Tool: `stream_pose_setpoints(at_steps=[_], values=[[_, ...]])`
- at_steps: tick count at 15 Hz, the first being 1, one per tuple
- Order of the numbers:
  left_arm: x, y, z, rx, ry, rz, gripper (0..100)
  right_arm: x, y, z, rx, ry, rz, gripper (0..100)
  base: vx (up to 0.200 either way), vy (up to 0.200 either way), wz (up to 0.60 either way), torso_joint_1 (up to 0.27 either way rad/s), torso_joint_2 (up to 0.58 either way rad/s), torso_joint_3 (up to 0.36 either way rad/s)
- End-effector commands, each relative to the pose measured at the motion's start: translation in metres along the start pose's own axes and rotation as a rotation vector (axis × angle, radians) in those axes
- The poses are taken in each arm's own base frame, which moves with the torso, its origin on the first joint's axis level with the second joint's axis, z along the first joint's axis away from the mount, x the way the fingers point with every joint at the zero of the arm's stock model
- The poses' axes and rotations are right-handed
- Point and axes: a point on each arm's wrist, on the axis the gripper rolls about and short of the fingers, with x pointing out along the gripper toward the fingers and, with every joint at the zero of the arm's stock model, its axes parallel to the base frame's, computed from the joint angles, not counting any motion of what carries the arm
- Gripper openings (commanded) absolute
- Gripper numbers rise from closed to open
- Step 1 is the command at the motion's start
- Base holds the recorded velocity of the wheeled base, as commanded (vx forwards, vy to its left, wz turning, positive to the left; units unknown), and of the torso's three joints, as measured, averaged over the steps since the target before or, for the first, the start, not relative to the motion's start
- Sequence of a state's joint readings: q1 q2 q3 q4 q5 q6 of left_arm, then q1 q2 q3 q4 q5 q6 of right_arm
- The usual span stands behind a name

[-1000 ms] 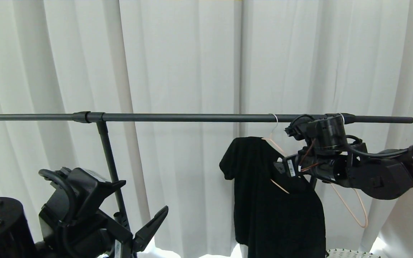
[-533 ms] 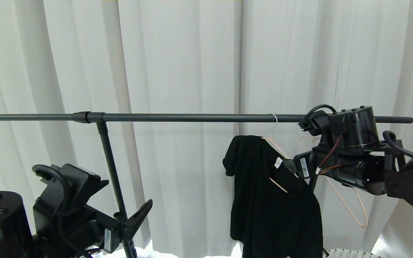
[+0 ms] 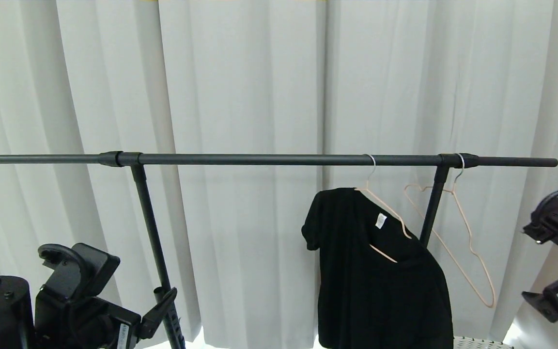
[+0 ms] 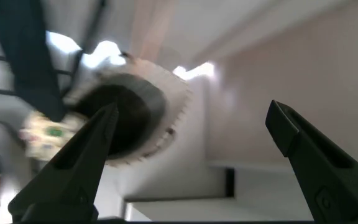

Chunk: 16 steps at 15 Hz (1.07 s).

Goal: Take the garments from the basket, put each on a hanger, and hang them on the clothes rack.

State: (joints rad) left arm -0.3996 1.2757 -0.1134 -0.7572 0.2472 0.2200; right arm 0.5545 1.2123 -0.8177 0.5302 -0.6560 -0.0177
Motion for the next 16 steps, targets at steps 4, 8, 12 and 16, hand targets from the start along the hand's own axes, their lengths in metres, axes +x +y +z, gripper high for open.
stream_pose_setpoints(at_steps=[4, 8, 12, 16], values=[[0.005, 0.009, -0.005, -0.005, 0.043, 0.059, 100, -0.006, -0.015, -0.021, 0.073, -0.009, -0.062, 100, -0.200, 0.000, 0.00, 0.007, 0.00, 0.002], [0.005, 0.010, -0.003, -0.010, 0.034, 0.061, 100, -0.005, -0.015, -0.030, 0.072, 0.005, -0.073, 100, -0.150, 0.000, 0.00, -0.008, 0.00, 0.007], [0.004, 0.010, -0.005, -0.008, 0.040, 0.059, 100, -0.005, -0.015, -0.029, 0.088, -0.016, -0.074, 100, 0.000, 0.000, 0.00, 0.000, 0.00, 0.000], [0.004, 0.008, -0.007, -0.004, 0.043, 0.042, 100, -0.004, -0.016, -0.025, 0.092, -0.050, -0.078, 100, 0.000, 0.000, 0.00, 0.000, 0.00, 0.000]])
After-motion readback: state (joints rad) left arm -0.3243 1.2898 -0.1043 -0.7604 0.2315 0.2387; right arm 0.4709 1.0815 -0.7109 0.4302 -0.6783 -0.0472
